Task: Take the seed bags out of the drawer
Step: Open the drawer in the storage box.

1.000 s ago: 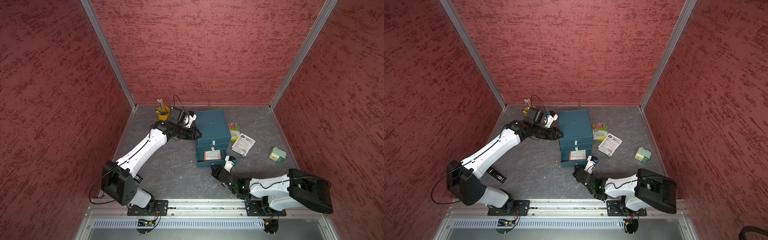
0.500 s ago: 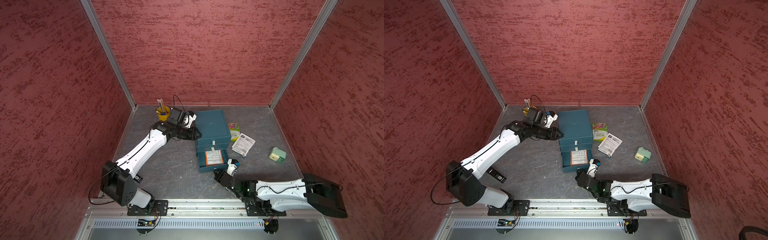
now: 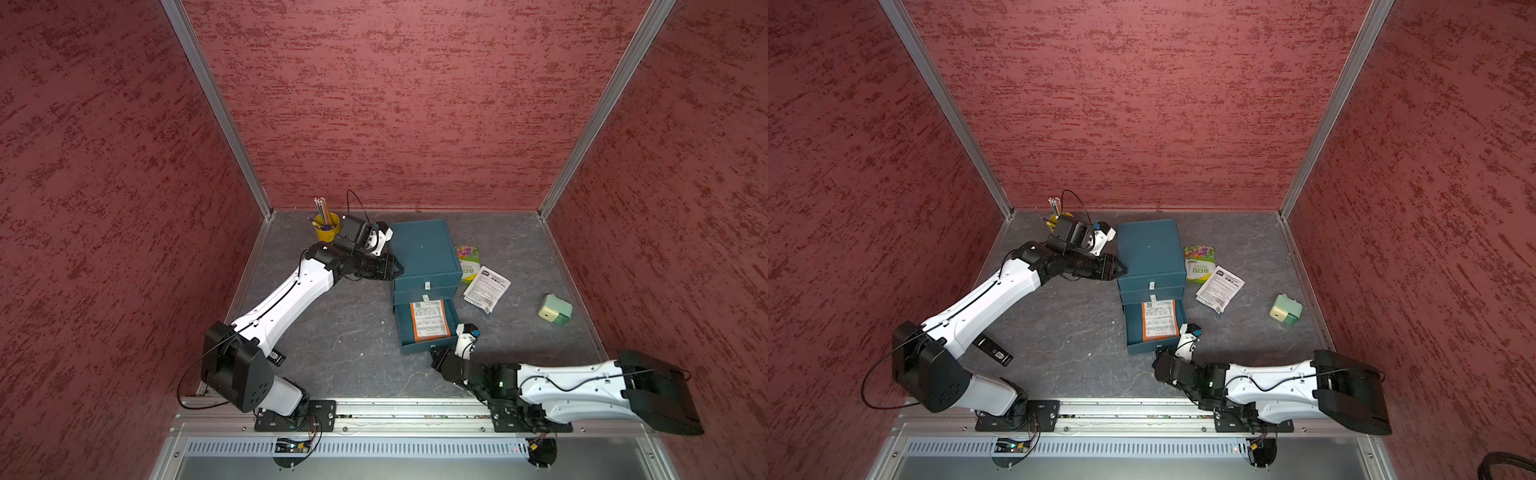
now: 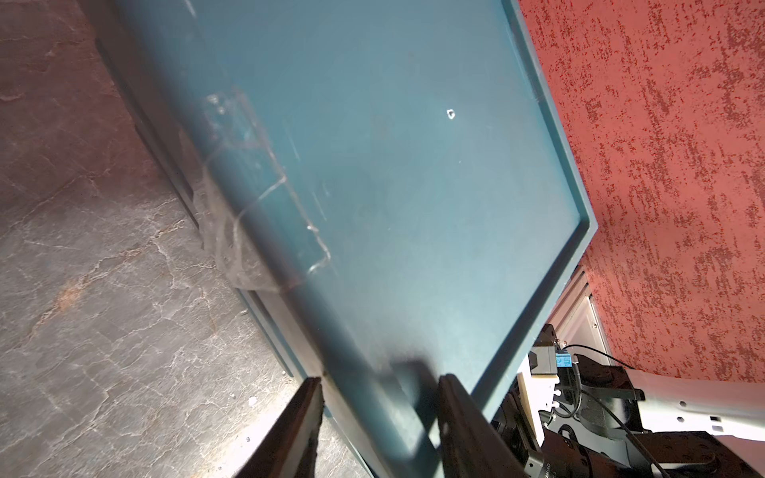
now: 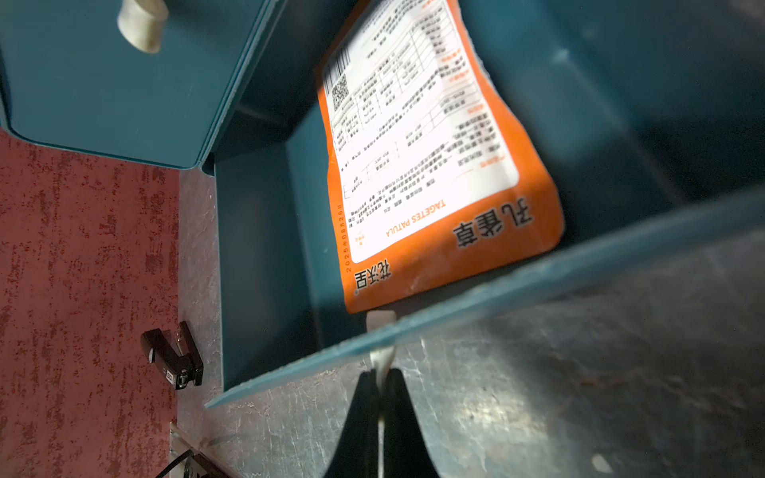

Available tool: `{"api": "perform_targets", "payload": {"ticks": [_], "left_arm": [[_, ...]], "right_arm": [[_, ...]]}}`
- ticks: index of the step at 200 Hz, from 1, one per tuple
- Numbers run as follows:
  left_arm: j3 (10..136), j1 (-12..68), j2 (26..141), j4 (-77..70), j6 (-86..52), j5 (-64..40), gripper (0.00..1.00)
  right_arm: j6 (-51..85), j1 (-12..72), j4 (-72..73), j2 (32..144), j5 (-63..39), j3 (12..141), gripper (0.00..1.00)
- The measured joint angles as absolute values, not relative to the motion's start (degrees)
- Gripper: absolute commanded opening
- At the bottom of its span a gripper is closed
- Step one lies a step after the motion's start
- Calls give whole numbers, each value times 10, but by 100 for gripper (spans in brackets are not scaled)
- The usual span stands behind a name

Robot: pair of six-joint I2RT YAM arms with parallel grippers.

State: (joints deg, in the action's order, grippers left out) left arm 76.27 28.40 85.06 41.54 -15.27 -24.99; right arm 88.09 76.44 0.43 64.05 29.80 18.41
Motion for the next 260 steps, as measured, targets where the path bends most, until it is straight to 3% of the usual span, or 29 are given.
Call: {"api": "perform_targets", "payload": {"ticks": [203,226,260], "left_arm": [[756,287,852,399,-163,-248,48],[756,288,852,398,-163,-247,48],[756,289,852,397,-165,-246,48]], "right_arm": [[919,798,-69,641,284,211,0],[925,798,-72,641,284,211,9],[927,799,-77,641,283,211,31]]}}
